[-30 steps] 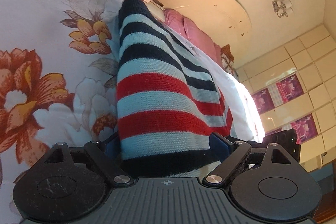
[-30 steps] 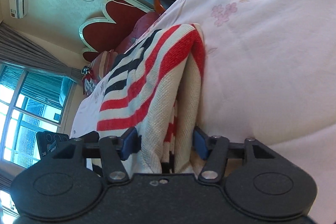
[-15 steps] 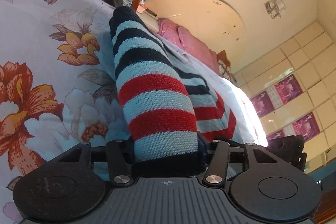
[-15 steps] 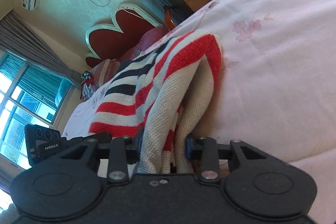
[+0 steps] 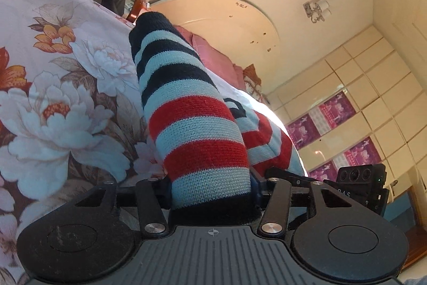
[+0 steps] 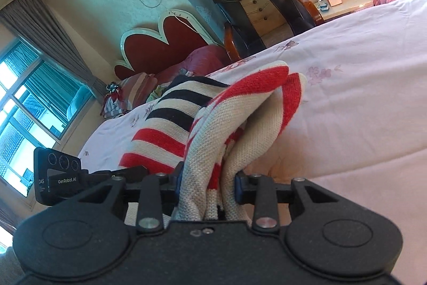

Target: Fold small clothes

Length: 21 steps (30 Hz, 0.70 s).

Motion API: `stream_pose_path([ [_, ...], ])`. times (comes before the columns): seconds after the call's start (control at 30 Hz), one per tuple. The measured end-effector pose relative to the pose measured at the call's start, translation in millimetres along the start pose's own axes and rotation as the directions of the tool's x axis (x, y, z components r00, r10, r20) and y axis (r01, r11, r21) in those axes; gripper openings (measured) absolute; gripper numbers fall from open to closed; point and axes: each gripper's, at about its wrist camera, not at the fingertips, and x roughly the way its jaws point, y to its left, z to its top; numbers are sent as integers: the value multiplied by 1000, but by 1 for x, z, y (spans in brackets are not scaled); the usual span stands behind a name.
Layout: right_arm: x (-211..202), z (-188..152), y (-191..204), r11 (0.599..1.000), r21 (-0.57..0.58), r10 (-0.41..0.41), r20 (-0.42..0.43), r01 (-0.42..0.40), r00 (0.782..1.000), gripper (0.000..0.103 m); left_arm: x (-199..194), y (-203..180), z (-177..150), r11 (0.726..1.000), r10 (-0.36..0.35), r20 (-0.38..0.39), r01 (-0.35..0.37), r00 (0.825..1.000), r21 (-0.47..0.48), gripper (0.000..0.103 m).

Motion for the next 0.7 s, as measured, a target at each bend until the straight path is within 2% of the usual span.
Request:
stream_pose_path([
  [0.2,-13,-10,19,1000,-13,-7,9,7,1000,33,-25,-6,-16,1000,-11,8,11,1000,0,51],
  [0.5,-6,-19,63,999,-33,-22,35,23,999,33,-73,-6,-6,998,-16,18,15,1000,62,51],
  [0.7,12,-31,102,999,-34,-40,39,41,998,33,-124,9,0,997,-6,26,4,1000,80,51],
])
